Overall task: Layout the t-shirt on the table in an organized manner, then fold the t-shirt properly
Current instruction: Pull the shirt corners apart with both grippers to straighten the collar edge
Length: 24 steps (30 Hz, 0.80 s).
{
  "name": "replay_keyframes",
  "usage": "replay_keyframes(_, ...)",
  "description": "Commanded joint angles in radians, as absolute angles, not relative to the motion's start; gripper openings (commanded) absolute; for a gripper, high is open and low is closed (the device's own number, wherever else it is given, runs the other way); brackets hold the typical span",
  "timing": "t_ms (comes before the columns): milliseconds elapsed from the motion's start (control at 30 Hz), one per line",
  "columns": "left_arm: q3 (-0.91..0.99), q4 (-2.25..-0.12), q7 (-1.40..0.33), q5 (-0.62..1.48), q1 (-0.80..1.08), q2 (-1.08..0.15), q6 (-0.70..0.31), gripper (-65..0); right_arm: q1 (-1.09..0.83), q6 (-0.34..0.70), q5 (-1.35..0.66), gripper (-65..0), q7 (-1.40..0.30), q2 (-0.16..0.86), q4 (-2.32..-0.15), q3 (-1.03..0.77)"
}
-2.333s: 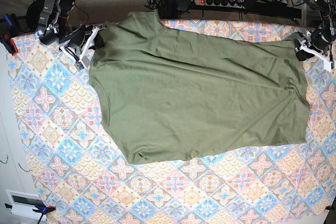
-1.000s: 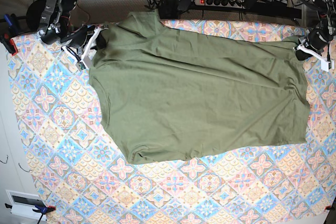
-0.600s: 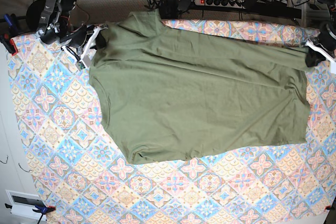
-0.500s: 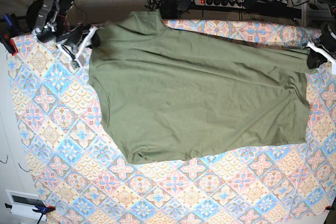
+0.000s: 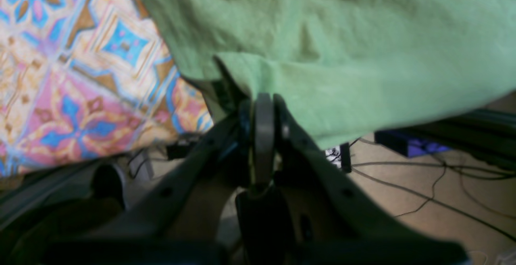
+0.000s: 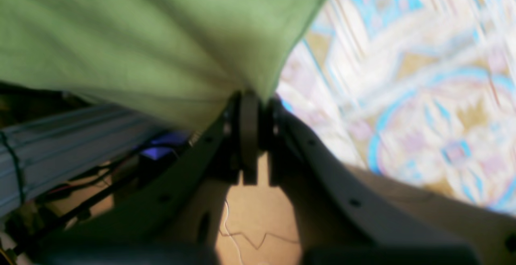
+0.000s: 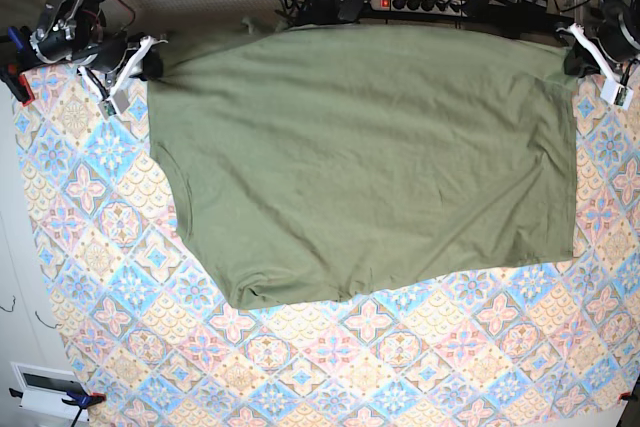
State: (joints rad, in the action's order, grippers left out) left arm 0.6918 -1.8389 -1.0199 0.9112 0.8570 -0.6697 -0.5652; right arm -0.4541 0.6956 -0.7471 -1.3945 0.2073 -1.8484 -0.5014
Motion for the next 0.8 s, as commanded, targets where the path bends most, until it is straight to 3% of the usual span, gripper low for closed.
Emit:
replay_keyframes(0, 0.707, -1.848, -1.012, 0.918, 0.895, -0.714, -0.568, -65.0, -0.476, 0.698, -0.751, -62.1, -1.396, 0.236, -1.865, -0.509)
replay_keyframes(467, 0.705, -1.828, -0.997, 0.866, 0.969, -0.773, -0.568, -65.0, -0.489, 0.698, -0.751, -62.1, -1.396, 0.260, -1.863, -0.513)
replay_keyframes(767, 0.707, -1.713, -0.957, 0.866, 0.751, -0.653, -0.568, -65.0, -0.449, 0.698, -0.750, -62.1, -1.396, 0.260, -1.856, -0.518)
